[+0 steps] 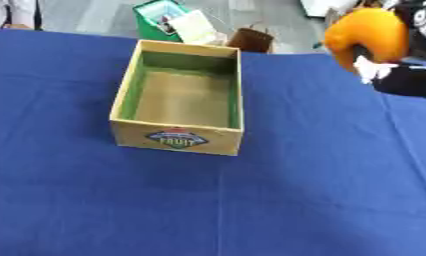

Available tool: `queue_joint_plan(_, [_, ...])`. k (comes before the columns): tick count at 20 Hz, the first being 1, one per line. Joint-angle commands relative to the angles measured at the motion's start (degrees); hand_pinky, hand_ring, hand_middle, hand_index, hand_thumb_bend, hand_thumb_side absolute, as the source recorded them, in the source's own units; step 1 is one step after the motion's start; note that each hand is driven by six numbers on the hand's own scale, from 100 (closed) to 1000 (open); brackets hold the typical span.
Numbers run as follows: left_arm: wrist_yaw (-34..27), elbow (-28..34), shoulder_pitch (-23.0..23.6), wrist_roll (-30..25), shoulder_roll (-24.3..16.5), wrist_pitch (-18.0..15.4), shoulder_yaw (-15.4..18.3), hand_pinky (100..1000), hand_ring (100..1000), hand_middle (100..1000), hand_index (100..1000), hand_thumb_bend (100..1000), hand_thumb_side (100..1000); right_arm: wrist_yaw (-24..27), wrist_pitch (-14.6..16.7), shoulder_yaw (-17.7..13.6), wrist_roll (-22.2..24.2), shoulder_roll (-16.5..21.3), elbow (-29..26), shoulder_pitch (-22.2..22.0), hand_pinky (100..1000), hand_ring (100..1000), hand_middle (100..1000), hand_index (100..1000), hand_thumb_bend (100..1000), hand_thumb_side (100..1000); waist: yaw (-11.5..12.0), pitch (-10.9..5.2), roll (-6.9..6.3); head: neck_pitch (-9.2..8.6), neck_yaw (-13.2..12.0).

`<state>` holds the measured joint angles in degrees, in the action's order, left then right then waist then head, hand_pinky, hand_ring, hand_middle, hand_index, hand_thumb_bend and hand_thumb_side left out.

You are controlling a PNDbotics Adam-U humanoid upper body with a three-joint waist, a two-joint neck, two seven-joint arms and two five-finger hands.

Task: Pick up objects on the table and place them in the box.

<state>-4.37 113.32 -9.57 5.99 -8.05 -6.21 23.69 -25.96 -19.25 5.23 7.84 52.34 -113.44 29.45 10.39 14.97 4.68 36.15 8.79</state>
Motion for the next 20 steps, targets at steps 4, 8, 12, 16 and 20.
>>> queue_joint_plan(4, [-0.46,1.28,-0.09,-0.74,-1.19,0.03,-0.7,444,354,465,537,100,789,1.75,-6.41,5.24,3.59,0.04,-0.93,11.54,731,755,523,663,100,355,0.46,-1.35,-0.03,0.09,1.16])
queue_joint_plan(8, [-0.67,1.28,0.14,-1.02,-1.15,0.02,-0.95,444,354,465,536,100,788,-0.36,-8.55,8.87,6.0,-5.71,3.51,20.05,736,760,524,666,100,356,0.74,-1.55,-0.32,1.56,1.94])
queue_joint_plan(12, [-0.93,1.28,0.28,-1.41,-0.9,0.03,-1.27,445,354,465,536,100,788,-4.07,-8.17,12.22,7.24,-13.11,11.56,26.52,743,765,526,672,100,358,1.14,-1.52,-0.7,2.29,3.3])
queue_joint_plan(16, [-1.24,1.28,0.24,-1.78,-0.63,-0.01,-1.6,445,354,465,536,100,788,-8.48,-6.72,14.8,7.24,-20.65,21.77,30.24,749,770,515,668,100,347,1.71,-1.34,-1.2,1.97,3.95])
queue_joint_plan(20, [-1.57,1.28,0.01,-2.16,-0.25,-0.12,-1.9,445,354,465,536,100,787,-12.83,-3.7,16.49,6.18,-26.97,31.65,31.98,749,772,513,663,100,341,2.99,-1.04,-1.54,1.39,5.2])
